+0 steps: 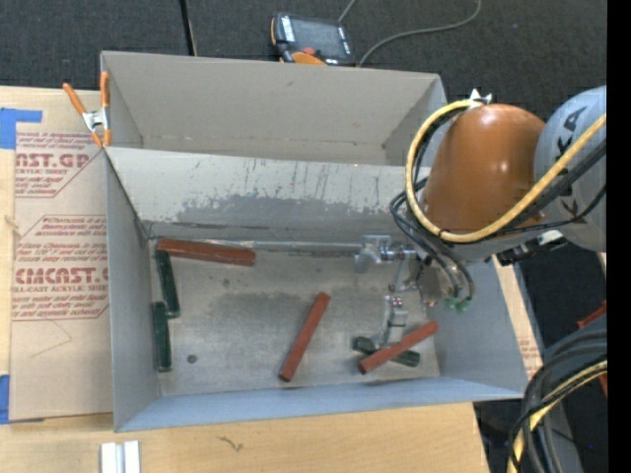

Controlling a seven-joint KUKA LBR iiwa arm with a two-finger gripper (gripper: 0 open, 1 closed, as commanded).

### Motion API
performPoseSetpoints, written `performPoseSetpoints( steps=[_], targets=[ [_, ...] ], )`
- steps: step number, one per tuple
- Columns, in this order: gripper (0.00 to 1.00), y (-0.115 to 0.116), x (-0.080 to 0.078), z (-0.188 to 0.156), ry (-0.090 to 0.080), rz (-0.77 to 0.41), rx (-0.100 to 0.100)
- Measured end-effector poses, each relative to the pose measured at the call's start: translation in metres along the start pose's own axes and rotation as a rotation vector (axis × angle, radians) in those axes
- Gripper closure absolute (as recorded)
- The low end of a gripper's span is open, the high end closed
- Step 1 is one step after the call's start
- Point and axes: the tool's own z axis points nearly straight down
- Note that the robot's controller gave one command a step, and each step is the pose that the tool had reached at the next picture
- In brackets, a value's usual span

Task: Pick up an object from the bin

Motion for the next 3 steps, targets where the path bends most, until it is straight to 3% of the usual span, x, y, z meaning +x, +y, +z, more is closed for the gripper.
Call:
performPoseSetpoints(
  steps=[1, 2, 3],
  targets=[
    [0.0, 0.049, -0.013, 0.148, 0.007, 0.104, -0.002],
    [1.0, 0.048, -0.015, 0.144, 0.001, 0.104, -0.001],
    [1.0, 0.061, -0.026, -0.002, -0.007, -0.093, -0.001]
  ],
)
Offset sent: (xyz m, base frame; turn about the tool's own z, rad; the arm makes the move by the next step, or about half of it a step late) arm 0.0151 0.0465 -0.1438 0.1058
